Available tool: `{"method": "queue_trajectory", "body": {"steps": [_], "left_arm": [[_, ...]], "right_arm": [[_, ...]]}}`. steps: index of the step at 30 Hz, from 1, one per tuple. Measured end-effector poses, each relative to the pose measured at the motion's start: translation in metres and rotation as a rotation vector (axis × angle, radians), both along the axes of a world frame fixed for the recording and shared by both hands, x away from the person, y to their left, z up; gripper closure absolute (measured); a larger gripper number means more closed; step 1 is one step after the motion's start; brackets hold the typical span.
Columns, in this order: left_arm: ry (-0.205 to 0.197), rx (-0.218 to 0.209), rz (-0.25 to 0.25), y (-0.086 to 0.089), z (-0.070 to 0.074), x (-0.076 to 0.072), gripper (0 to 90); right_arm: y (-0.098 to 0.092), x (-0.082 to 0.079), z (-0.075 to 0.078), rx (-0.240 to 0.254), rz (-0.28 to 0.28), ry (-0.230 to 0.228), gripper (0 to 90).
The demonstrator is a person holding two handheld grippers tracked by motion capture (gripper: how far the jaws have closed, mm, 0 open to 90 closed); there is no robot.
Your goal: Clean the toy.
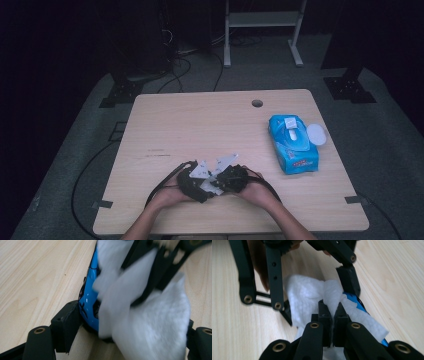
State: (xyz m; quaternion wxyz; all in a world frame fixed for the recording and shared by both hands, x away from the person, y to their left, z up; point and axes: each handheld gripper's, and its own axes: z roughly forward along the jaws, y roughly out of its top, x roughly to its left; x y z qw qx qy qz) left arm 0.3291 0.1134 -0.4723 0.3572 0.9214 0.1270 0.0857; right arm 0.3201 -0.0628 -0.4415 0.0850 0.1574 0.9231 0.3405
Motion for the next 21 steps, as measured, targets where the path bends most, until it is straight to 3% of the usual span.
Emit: {"method": "queue_trajectory", "body": {"steps": [5,12,18,21], "left_arm": [[0.000,-0.003,0.000,0.000,0.000,0.000,25.1],[0.002,-0.003,-0.001,0.000,0.000,0.000,25.0],[-0.001,0.005,-0.006,0.001,0.000,0.001,25.0],[-0.001,0.001,0.000,0.000,0.000,0.000,25.0]], "right_arm": [[-0.021,0.002,0.006,0.030,-0.045,0.009,86.2],[-0.026,0.000,0.012,0.058,-0.021,0.005,66.6],[-0.037,-0.008,0.028,0.120,-0.027,-0.031,59.2],[-0.028,-0.011,0.024,0.098,0.004,-0.047,56.7]]}}
